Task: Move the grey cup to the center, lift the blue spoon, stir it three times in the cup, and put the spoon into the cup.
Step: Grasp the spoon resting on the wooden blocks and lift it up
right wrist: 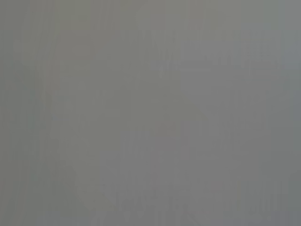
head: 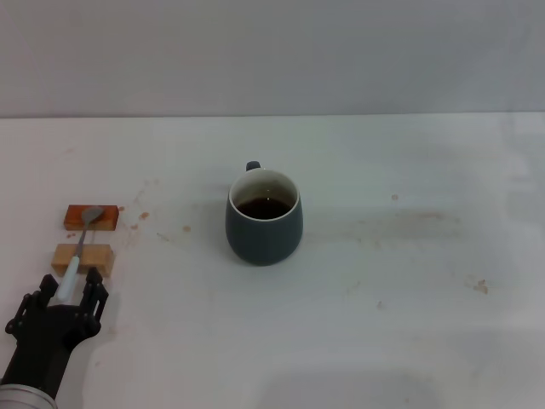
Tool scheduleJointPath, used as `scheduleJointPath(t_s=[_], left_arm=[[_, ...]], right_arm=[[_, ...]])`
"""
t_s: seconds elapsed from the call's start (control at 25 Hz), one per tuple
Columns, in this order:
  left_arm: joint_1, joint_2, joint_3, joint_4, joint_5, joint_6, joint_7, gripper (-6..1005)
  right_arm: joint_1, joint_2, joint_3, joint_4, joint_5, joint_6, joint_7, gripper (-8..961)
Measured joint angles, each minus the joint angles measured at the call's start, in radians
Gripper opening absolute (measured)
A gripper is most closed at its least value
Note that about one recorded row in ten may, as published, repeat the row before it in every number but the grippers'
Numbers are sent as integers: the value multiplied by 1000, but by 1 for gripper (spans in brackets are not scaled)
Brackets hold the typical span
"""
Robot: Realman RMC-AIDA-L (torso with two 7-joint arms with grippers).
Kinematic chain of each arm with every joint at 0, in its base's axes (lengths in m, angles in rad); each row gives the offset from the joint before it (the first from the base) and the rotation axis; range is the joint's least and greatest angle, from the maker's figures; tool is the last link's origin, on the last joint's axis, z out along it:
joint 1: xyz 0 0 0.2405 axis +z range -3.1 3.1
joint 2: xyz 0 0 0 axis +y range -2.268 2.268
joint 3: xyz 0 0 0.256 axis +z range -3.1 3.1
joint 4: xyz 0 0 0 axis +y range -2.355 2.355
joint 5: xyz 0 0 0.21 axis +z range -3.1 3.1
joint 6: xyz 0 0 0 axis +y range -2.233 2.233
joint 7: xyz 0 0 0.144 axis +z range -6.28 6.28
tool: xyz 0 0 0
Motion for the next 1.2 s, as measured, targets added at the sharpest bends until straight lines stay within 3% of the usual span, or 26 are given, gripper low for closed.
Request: scheduleJointPath(t_s=[0.12, 0.36, 0.56, 1.2], left_arm=[[-2, 0, 1, 2, -1, 0, 0, 694], [-7, 0, 1, 3, -2, -5, 0, 536], [-10, 0, 6, 4, -10, -9, 0, 464], [-10, 2, 7, 2, -12, -9, 0, 384]], right_arm=[[0, 0, 3, 0, 0, 0, 0, 545], [0, -2, 4, 0, 0, 0, 0, 545], [1, -2, 4, 1, 0, 0, 0, 545], [3, -2, 2, 1, 0, 1, 0, 544]])
